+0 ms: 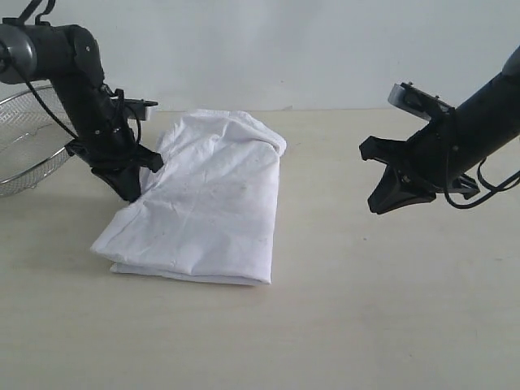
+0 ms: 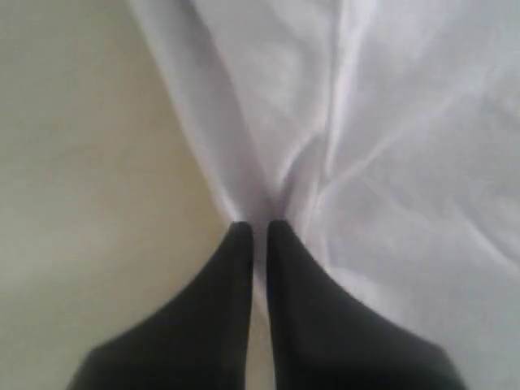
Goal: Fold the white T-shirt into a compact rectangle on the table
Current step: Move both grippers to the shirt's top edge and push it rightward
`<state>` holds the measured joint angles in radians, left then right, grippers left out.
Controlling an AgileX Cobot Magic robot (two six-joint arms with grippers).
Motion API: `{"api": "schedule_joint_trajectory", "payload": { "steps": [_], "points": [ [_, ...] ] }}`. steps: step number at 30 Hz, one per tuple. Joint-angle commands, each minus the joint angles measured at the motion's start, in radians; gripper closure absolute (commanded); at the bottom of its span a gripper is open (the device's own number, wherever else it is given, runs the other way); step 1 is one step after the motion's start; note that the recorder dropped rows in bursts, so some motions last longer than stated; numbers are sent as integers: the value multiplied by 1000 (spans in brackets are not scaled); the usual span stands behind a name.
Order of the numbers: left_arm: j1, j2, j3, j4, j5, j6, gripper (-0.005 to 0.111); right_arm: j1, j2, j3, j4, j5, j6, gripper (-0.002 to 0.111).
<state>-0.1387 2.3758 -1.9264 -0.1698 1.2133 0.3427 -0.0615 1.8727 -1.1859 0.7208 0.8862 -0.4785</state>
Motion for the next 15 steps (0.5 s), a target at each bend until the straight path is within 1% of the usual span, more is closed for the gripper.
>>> {"api": "schedule_joint_trajectory", "payload": {
  "steps": [1, 4, 5, 6, 7, 8, 9, 10, 12, 15],
  "points": [
    [18, -54, 0, 9, 8, -15, 102, -7, -9, -1, 26, -24, -10, 108],
    [18, -60, 0, -41, 8, -13, 102, -7, 48, -3, 157, -12, -61, 107],
    [18, -64, 0, -87, 8, -11, 102, -9, 77, -12, 214, 15, -91, 103],
    [13, -73, 0, -139, 8, 14, 102, -9, 111, -25, 267, 45, -120, 95],
    [7, -84, 0, -185, 8, 54, 102, -9, 143, -43, 321, 65, -147, 85],
    [1, -92, 0, -200, 8, 62, 102, -9, 181, -65, 406, 92, -211, 72],
    [-1, -94, 0, -200, 8, 62, 102, -9, 200, -76, 456, 106, -239, 66],
    [-1, -90, 0, -200, -31, 65, 102, -4, 235, -106, 531, 108, -286, 57],
    [-1, -79, 0, -200, -65, 81, 102, 15, 286, -167, 557, 75, -290, 56],
    [-1, -66, 0, -196, -119, 84, 102, 51, 366, -275, 567, 87, -284, 55]
  ]
}}
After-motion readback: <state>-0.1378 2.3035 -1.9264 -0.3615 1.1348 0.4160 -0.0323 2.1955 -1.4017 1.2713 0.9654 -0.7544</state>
